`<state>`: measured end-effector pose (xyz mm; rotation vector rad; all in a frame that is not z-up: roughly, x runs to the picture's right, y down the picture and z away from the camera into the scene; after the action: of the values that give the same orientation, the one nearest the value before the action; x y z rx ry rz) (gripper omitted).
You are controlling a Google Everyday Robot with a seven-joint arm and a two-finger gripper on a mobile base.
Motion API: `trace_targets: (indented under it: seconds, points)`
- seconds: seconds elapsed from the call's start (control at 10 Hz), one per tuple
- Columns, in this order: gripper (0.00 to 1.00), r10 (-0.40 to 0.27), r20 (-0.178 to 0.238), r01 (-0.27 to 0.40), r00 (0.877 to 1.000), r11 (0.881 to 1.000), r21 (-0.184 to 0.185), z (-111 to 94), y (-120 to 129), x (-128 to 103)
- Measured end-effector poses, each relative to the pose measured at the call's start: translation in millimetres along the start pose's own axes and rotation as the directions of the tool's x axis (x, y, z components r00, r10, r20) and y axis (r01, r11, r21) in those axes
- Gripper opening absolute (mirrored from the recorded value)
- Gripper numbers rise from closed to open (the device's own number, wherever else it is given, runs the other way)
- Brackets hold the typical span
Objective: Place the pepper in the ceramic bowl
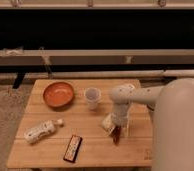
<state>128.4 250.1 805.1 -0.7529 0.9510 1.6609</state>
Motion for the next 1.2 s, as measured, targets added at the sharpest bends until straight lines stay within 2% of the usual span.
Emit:
trace_targets:
  seconds: [0.2,0.7,0.9,1.2]
  points:
    - [0.52,0.013,0.014,-0.013,1.0,1.0,-0.011,-1.4,-2.0,-4.0]
    - [0.02,0.032,0.052,-0.029,0.998,0.997,-0.068,-12.7,-7.6,-13.0]
    - [0.0,0.031,0.073,-0.024,0.997,0.996,-0.092,-21.3,-5.6,-13.4]
    - [0.0,-0.011,0.122,0.025,0.992,0.993,-0.112,-54.0,17.8,-8.3]
